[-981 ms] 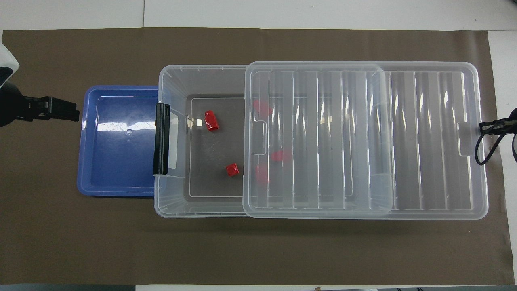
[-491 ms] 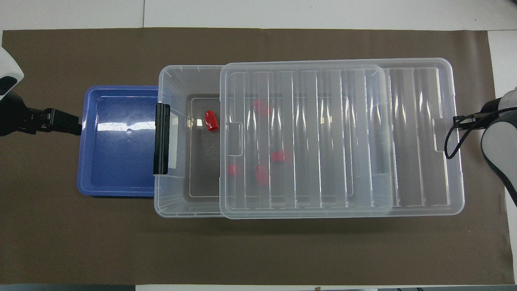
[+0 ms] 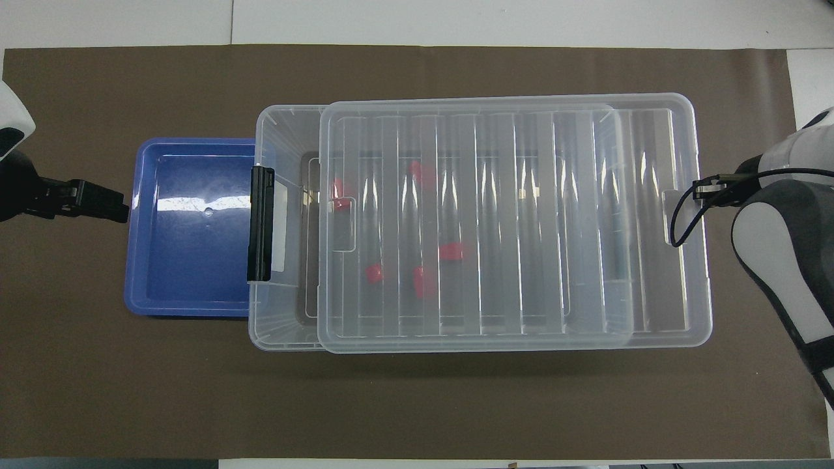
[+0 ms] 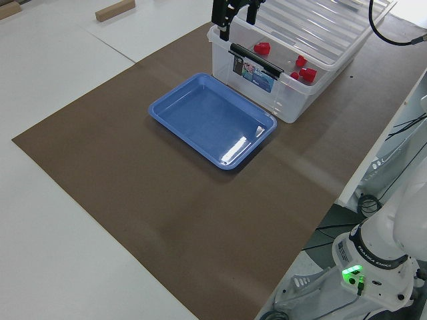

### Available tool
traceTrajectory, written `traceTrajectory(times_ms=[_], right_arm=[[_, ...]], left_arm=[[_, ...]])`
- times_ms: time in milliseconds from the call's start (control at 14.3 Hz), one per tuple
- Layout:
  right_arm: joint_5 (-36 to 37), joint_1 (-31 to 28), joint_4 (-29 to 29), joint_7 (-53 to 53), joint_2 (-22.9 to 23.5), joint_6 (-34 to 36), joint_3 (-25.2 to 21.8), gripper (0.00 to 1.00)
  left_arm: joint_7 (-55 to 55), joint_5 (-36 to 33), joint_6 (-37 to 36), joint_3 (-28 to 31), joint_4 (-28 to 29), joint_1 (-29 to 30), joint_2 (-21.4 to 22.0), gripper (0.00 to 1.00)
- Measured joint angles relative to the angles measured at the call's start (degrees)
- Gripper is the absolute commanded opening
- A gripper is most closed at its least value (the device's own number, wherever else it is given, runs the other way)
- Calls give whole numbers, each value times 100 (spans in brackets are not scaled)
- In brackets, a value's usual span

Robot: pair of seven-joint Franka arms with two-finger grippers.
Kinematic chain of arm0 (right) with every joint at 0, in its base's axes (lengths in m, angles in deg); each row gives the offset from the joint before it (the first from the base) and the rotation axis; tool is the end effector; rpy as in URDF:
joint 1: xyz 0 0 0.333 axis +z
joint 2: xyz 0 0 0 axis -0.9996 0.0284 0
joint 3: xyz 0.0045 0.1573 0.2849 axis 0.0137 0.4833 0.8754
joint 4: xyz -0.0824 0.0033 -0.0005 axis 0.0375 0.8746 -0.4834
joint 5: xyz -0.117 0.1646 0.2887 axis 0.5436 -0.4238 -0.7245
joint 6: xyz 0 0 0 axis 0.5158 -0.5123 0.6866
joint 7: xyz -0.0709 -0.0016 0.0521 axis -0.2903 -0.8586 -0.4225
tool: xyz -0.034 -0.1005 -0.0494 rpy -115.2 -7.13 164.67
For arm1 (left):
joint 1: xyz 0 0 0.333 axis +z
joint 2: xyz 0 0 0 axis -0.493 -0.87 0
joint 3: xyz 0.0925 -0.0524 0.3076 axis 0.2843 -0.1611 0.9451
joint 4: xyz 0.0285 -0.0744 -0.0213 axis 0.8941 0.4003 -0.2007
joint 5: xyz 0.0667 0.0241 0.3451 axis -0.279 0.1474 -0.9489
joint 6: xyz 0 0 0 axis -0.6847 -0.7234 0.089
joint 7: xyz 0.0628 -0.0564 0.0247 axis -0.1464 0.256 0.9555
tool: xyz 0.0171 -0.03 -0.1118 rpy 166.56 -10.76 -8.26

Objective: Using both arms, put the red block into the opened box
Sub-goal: 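Slide the clear lid back over the box with the right gripper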

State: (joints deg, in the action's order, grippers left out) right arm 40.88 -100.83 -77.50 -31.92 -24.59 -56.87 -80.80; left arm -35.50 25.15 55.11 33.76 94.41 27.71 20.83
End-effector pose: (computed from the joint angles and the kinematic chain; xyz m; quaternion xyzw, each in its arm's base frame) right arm 0.5388 -0.0397 0.4622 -0.9991 0.0418 -0.0048 0.0023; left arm 0.4967 -0.0567 0.6117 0.9970 -0.0722 -0.0231 0.0158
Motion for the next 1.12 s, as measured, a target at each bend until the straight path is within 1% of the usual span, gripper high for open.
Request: traceTrajectory(times_ms=[350, 911, 1121], right_arm=[[0, 478, 0, 819, -5, 0, 6, 0], [0, 575, 0, 995, -10, 0, 6, 0], [0, 707, 0, 1193, -10, 0, 7, 0]], left_arm=[[-33, 0, 0, 14, 0, 14, 0, 100], [-54, -126, 5, 15, 1, 20, 0, 100], [-44, -100, 29, 15, 1, 42, 0, 100]])
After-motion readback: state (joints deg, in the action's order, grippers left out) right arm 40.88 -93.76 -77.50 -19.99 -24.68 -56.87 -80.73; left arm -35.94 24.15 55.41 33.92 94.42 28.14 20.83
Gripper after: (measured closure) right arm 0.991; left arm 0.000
